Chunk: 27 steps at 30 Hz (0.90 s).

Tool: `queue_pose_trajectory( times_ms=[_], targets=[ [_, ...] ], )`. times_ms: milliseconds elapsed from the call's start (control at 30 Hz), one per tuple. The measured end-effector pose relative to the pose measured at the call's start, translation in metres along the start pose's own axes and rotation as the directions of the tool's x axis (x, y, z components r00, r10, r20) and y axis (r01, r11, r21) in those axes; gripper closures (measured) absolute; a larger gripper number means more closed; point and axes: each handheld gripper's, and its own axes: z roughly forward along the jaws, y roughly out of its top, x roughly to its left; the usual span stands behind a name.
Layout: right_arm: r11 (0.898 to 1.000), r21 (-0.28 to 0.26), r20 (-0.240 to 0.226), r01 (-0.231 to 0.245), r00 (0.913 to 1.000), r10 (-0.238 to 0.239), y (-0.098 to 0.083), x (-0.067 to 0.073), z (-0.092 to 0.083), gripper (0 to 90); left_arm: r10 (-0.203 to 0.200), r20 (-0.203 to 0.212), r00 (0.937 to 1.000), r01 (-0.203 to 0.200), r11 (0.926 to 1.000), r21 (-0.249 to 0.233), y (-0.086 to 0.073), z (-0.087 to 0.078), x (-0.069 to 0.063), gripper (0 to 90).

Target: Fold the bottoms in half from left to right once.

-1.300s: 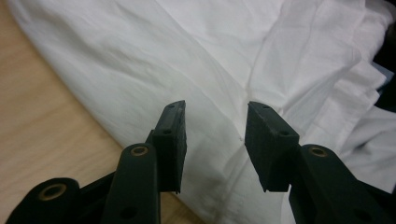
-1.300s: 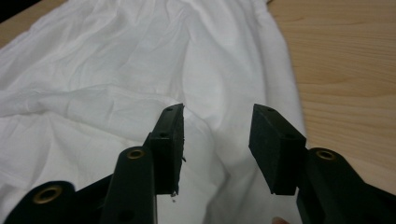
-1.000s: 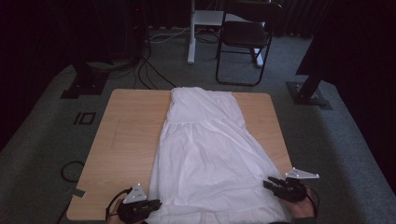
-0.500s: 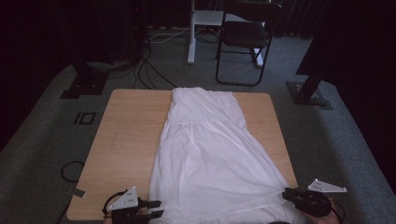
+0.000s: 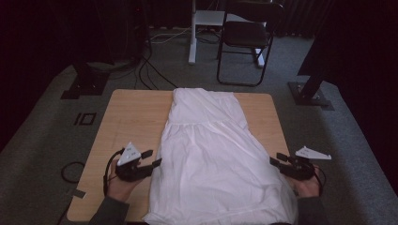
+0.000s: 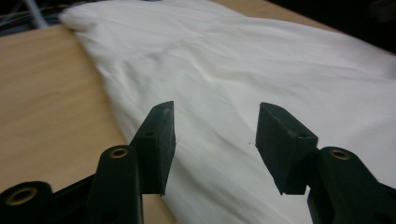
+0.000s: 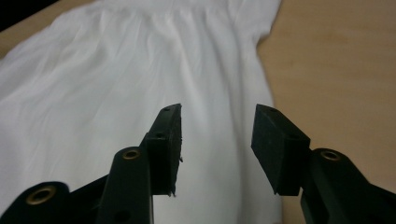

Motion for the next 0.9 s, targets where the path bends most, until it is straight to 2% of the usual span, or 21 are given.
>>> queue_pose_trajectory(
  times_ms=[67,100,167,200,300,367,467,500,533,567,600,667,767,900],
  targets=[
    [1.000,-0.004,-0.004,0.012,0.9999,-0.012,0.014,-0.002,0.020,51.3,-0.024,-0.035,0.9991,0.025,0.9996,0.014,0.006,0.020,0.009,46.8],
    [1.000,0.013,0.003,0.018,0.9998,-0.018,0.021,-0.004,0.035,51.3,-0.030,-0.045,0.9985,0.032,0.9991,0.029,0.007,0.028,0.012,46.6],
    [0.999,0.045,0.009,0.021,0.9997,-0.021,0.029,-0.007,0.057,51.4,-0.037,-0.093,0.9950,0.045,0.9954,0.084,0.005,0.052,0.021,46.5],
    [0.998,0.068,0.015,0.016,0.9997,-0.017,0.032,-0.009,0.072,51.7,-0.045,-0.098,0.9942,0.056,0.9930,0.104,0.003,0.060,0.023,46.4],
    [0.994,0.111,0.030,0.013,0.9994,-0.016,0.035,-0.012,0.100,53.2,-0.073,-0.116,0.9906,0.092,0.9814,0.168,-0.007,0.087,0.031,46.6],
    [0.990,0.142,0.036,0.008,0.9993,-0.013,0.033,-0.014,0.114,55.0,-0.087,-0.111,0.9900,0.108,0.9745,0.197,-0.012,0.096,0.033,46.6],
    [0.983,0.181,0.055,0.005,0.9984,-0.015,0.028,-0.015,0.127,58.8,-0.061,-0.117,0.9913,0.088,0.9647,0.248,-0.019,0.107,0.033,48.2],
    [0.981,0.192,0.060,0.009,0.9980,-0.021,0.026,-0.014,0.129,63.4,-0.062,-0.109,0.9921,0.087,0.9656,0.245,-0.020,0.108,0.033,52.2],
    [0.981,0.192,0.060,0.009,0.9980,-0.021,0.026,-0.014,0.129,63.4,-0.062,-0.109,0.9921,0.087,0.9656,0.245,-0.020,0.108,0.033,55.8],
    [0.978,0.207,0.065,0.018,0.9973,-0.032,0.019,-0.008,0.130,79.8,-0.031,-0.086,0.9958,0.052,0.9661,0.253,-0.020,0.105,0.031,75.0],
    [0.977,0.210,0.062,0.015,0.9977,-0.028,0.017,-0.006,0.128,82.9,-0.017,-0.096,0.9953,0.041,0.9655,0.257,-0.021,0.104,0.029,83.5],
    [0.977,0.213,0.060,0.015,0.9978,-0.028,0.013,-0.001,0.123,85.6,0.003,-0.104,0.9945,0.025,0.9640,0.265,-0.023,0.100,0.027,85.6],
    [0.982,0.189,0.046,0.011,0.9987,-0.020,0.001,0.009,0.112,86.8,0.026,-0.109,0.9937,0.005,0.9612,0.276,-0.030,0.086,0.023,86.0],
    [0.983,0.182,0.031,-0.007,0.9995,0.002,-0.015,0.020,0.093,86.9,0.024,-0.094,0.9953,0.001,0.9656,0.260,-0.047,0.061,0.012,85.9]
  ],
)
